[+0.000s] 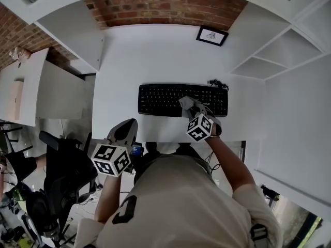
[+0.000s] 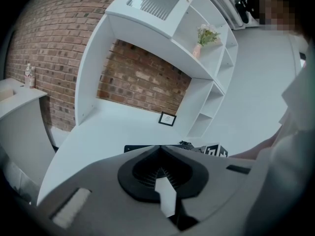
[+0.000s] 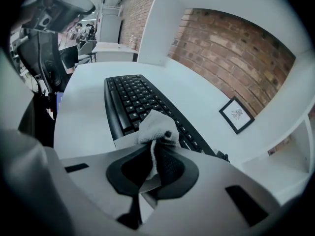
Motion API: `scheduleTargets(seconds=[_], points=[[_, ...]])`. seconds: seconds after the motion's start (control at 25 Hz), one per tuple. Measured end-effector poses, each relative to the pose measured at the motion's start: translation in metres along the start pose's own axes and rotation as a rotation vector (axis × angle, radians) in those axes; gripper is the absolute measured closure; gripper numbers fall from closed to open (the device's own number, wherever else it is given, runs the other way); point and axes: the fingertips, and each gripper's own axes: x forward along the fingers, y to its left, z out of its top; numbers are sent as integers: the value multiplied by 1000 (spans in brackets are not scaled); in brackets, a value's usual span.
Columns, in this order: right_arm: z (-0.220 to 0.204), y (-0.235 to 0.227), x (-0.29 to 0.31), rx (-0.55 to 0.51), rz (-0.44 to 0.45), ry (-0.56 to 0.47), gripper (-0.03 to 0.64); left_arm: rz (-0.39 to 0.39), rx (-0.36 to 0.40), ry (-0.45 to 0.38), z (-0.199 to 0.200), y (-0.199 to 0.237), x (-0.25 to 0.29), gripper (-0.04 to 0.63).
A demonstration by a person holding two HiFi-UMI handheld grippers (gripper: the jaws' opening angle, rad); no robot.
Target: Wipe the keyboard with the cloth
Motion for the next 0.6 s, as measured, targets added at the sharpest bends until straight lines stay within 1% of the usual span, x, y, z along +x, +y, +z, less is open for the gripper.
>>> scheduleTargets(seconds=[0.08,0.2,0.28,0.44,0.6], points=[[-12,-8,-3,19,-12,10,603,-3,3,8,-2,-5,4,591],[-29,-22,-10,89,-17,25,603,-4,9,18,-3,-13,10,591],[-42,-31,-15,117,-29,34,603,-5,13,19,-3,-18,13,591],[-67,-47,-22,126,-59,43,603,-6,23,22,-4,-30,19,592],[-83,-58,-27,142,-63,40,603,4,26,26,-6,-43,25,591]])
